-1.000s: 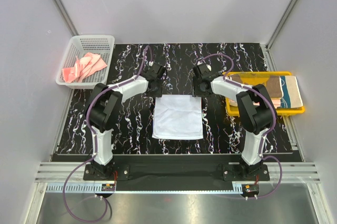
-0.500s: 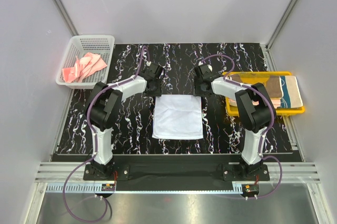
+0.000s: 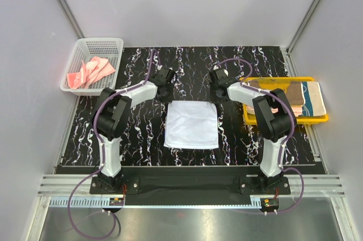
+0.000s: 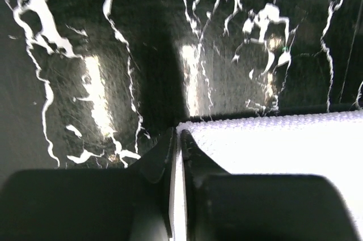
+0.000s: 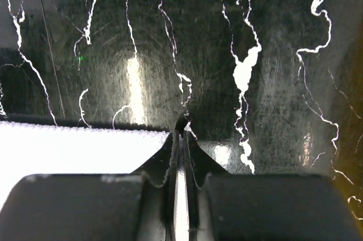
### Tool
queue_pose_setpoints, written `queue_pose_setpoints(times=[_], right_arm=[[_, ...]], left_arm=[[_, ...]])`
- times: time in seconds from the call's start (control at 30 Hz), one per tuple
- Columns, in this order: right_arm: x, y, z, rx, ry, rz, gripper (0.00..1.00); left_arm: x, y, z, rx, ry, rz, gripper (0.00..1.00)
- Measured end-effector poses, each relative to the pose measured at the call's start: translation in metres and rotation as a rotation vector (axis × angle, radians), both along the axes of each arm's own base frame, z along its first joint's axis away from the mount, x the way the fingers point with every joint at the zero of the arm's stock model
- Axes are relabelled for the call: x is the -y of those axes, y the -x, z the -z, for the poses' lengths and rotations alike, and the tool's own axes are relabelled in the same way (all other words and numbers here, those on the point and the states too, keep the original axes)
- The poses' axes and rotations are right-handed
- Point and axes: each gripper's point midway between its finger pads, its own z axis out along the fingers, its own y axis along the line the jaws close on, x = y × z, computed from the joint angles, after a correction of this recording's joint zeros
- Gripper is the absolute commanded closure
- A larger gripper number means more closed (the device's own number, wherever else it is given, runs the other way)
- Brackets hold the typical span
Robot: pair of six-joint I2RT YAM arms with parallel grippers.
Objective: Fold and stack the towels
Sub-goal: Fold the towel
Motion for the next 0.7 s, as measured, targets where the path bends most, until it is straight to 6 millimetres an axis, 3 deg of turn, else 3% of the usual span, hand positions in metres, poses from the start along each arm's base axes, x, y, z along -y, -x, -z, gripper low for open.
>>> queue_pose_setpoints(times=[0.2, 0.37, 0.47, 0.6, 0.7], right_arm=[[0.001, -0.019, -0.01, 0.014, -0.024, 0.01, 0.97], [-0.001, -0.052, -0.041, 0.095, -0.091, 0.022, 0.98], [-0.006, -0.07, -0.06, 0.16, -0.131, 0.013, 0.98], [-0.013, -0.074, -0.067, 0.187, -0.162, -0.013, 0.98], [-0.013, -0.064, -0.068, 0.182, -0.177, -0.031, 0.98]], left_arm=[[-0.004, -0.027, -0.019, 0.054, 0.041, -0.034, 1.0], [-0.007, -0.069, -0.054, 0.168, 0.129, -0.067, 1.0], [-0.017, -0.086, -0.065, 0.213, 0.168, -0.096, 1.0], [-0.022, -0.09, -0.067, 0.23, 0.192, -0.108, 1.0], [-0.024, -0.08, -0.067, 0.229, 0.208, -0.112, 1.0]])
